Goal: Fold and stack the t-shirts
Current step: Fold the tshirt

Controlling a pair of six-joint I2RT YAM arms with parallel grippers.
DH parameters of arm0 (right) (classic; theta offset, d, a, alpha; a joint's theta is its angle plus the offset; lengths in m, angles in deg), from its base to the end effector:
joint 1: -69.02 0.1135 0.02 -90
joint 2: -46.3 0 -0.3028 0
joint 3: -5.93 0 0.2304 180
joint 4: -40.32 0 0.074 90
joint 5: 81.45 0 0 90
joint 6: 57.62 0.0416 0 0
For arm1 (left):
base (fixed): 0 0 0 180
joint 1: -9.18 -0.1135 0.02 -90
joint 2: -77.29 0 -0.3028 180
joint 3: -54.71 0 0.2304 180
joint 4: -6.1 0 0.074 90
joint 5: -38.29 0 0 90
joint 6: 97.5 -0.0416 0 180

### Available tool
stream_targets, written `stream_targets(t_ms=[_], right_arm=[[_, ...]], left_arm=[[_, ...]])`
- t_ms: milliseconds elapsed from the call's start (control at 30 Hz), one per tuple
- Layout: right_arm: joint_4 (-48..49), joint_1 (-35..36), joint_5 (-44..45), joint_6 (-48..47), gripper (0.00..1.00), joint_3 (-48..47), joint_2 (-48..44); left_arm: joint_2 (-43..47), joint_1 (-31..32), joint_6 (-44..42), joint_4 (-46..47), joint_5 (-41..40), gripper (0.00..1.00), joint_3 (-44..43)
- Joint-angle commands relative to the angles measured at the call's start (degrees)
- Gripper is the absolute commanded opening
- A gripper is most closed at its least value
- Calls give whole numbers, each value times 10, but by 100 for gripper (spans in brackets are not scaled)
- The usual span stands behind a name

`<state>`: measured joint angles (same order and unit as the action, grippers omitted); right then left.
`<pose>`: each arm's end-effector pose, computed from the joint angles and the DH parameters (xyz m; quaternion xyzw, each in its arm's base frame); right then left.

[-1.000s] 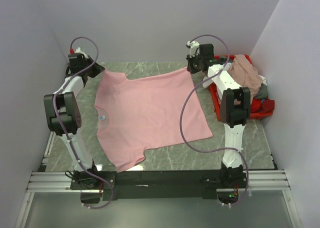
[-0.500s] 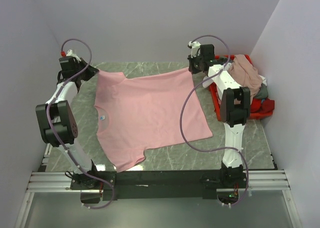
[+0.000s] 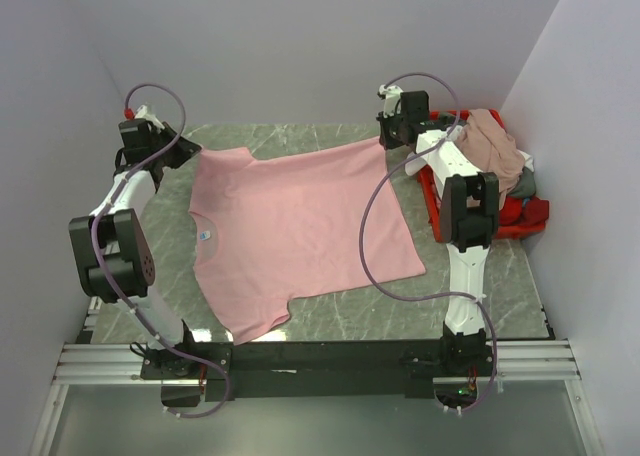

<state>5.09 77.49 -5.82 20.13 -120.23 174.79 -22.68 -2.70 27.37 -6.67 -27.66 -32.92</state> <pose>0.5220 0.0882 0.2715 -0.2144 0.8656 0.0977 0.4418 0.3939 0.0655 0.3150 -0.2249 0.8020 -0.2769 0.4792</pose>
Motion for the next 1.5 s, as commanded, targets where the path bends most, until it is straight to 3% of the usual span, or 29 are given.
stream_targets(t_ms=[0, 533, 1467], right_arm=[[25, -6, 9, 2, 0, -3, -4], [-14, -7, 0, -12, 0, -42, 39], [23, -6, 23, -22, 0, 19, 4]], left_arm=[[38, 0, -13, 19, 17, 0, 16], [86, 0, -9, 20, 33, 0, 72], [163, 0, -20, -22, 20, 0, 148]])
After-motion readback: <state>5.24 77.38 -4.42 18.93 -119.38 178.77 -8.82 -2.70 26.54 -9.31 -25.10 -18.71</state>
